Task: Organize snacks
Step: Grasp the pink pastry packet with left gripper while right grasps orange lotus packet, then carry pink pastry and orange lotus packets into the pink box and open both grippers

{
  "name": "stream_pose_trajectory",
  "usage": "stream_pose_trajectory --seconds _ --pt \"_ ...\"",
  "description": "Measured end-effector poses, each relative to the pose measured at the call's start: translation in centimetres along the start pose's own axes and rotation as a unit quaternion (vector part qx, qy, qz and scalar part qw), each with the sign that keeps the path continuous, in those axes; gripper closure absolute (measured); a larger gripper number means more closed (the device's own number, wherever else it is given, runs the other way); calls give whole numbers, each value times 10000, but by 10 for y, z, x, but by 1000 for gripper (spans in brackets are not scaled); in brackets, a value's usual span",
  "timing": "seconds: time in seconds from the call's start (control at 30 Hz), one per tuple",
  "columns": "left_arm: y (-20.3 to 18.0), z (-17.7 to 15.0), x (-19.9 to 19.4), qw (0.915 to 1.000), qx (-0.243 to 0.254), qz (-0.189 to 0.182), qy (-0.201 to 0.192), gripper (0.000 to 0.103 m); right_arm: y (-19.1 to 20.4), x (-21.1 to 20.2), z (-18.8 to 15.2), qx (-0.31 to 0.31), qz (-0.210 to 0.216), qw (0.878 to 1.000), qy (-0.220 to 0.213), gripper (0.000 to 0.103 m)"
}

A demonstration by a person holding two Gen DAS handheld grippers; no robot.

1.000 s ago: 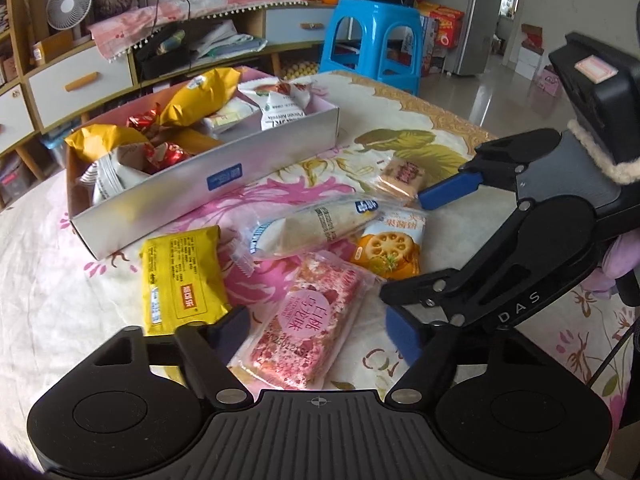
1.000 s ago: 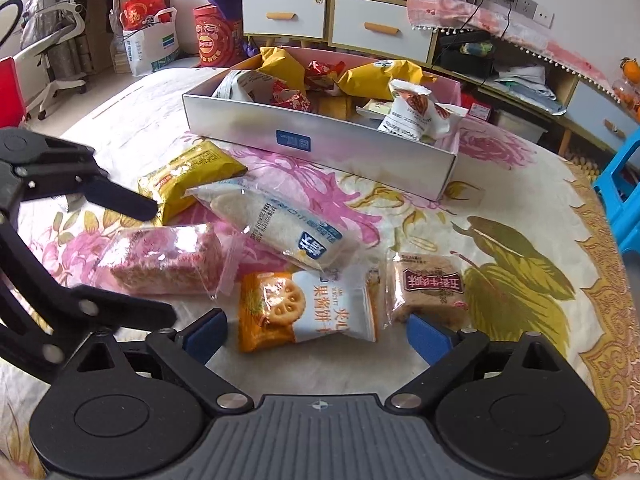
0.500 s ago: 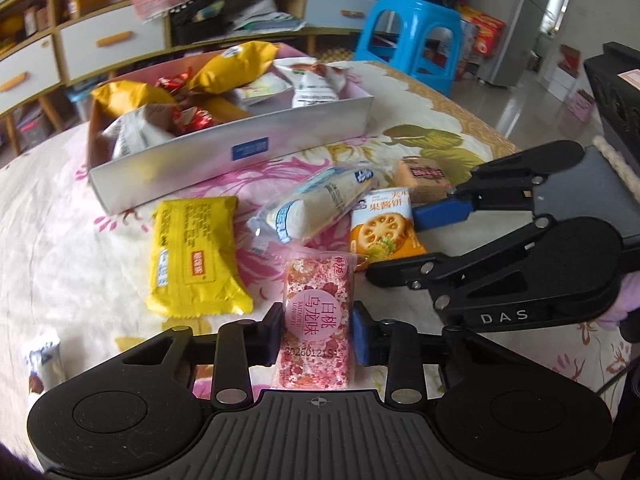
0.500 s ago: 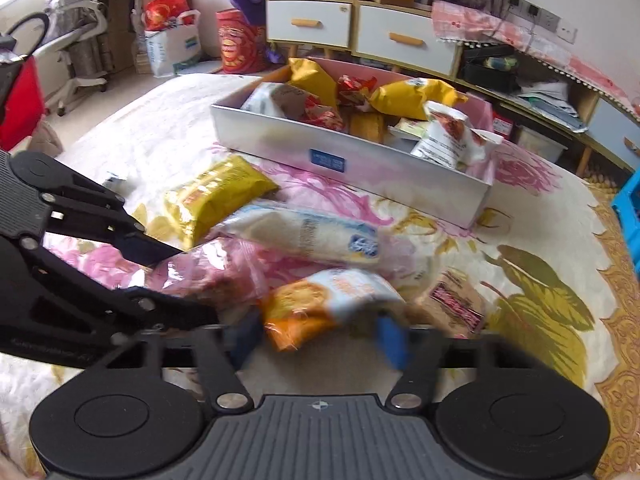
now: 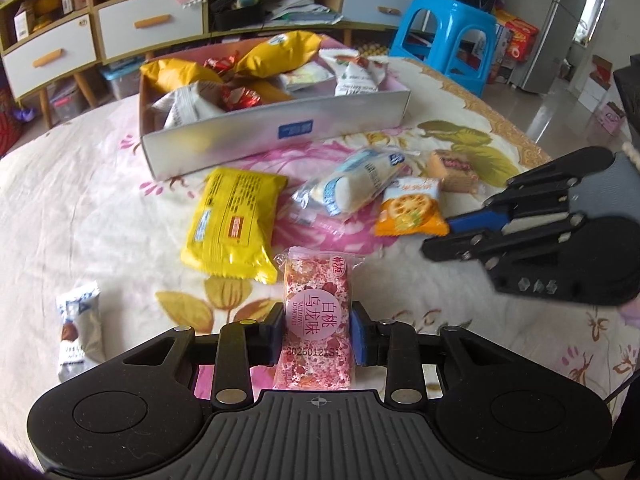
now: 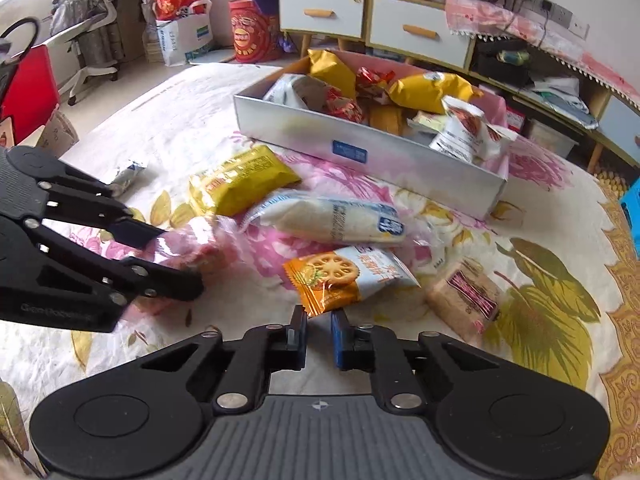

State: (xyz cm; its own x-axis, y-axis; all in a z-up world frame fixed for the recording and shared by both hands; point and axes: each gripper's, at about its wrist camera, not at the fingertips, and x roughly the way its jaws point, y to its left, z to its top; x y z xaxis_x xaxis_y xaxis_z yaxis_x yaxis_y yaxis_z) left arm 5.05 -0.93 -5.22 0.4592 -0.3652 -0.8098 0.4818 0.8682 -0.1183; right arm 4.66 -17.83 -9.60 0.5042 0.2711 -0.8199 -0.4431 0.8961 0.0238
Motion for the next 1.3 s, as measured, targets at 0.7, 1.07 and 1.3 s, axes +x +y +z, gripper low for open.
stream_pose_trajectory --seconds 0.7,1.07,1.3 --pt "2 -2 0 9998 21 180 24 73 2 27 31 990 -675 9928 0 65" --pt "4 -4 -7 9998 -157 131 15 73 -11 10 26 1385 -158 9902 52 100" --pt "6 1 -20 9993 -369 9 -98 74 -14 -12 23 1538 75 9880 -68 100"
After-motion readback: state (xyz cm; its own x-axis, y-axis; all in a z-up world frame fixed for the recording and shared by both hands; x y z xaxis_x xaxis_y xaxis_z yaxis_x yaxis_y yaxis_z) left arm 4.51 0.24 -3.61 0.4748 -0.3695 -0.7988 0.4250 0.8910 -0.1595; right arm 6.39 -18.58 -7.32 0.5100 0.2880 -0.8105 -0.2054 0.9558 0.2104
